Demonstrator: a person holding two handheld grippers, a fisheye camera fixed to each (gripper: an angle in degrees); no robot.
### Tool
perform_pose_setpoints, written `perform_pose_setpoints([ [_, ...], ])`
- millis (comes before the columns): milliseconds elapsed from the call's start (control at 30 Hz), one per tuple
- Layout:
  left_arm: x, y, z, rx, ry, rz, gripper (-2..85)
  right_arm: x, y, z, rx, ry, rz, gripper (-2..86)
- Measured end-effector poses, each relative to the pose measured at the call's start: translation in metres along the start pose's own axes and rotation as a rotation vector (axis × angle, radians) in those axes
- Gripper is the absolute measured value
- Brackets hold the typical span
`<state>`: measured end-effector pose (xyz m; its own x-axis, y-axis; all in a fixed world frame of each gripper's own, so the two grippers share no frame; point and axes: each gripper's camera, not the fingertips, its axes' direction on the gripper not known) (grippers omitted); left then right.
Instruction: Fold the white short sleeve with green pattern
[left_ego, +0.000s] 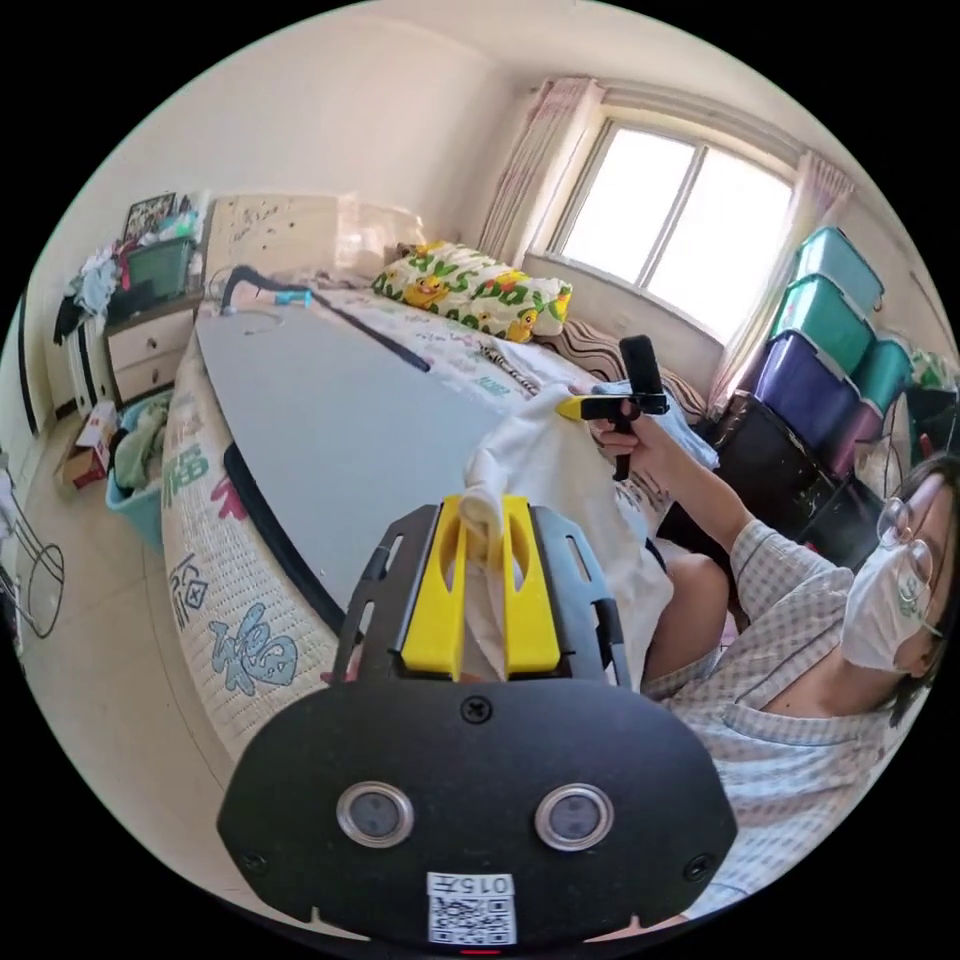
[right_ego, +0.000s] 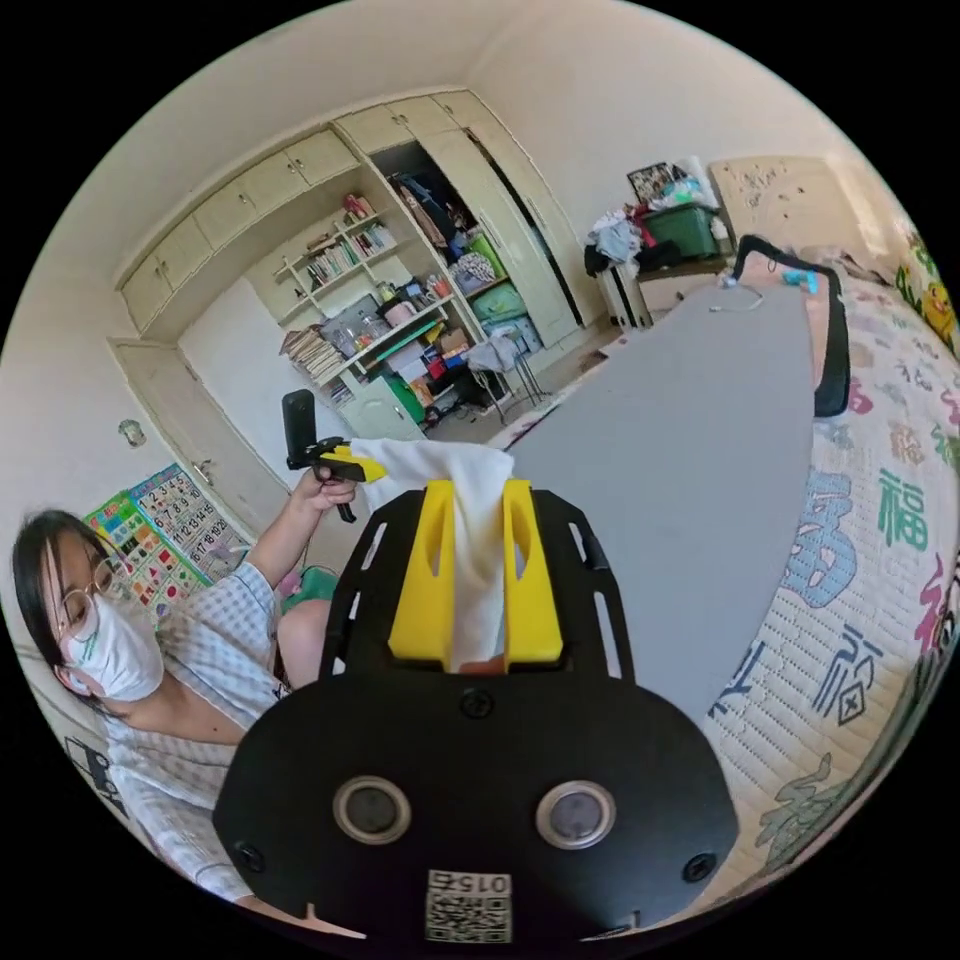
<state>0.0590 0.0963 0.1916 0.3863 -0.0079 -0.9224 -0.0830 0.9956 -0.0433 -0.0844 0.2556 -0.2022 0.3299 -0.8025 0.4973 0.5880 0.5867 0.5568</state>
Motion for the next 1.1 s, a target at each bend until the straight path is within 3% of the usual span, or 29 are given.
perform_pose_setpoints([
  [300, 0.202, -0.112, -0.090, 0.227, -0.029, 0.375, 5.3, -0.184, 0.086, -0.173, 0.233, 0.224, -0.275, 7.4],
  [667, 0.318, -0.261, 0.024, 0.334, 0.291, 0.543, 5.2, -0.268, 0.173, -0.333, 0.304, 0.662, -0.204, 6.9],
  [833, 0.308, -0.343, 0.130, 0.319, 0.434, 0.459, 5.3, -0.233, 0.158, -0.358, 0.218, 0.819, -0.113, 6.8],
  [1100, 0.228, -0.440, 0.300, 0.136, 0.439, 0.207, 4.9, -0.022, 0.129, -0.326, 0.039, 0.888, 0.164, 6.7],
])
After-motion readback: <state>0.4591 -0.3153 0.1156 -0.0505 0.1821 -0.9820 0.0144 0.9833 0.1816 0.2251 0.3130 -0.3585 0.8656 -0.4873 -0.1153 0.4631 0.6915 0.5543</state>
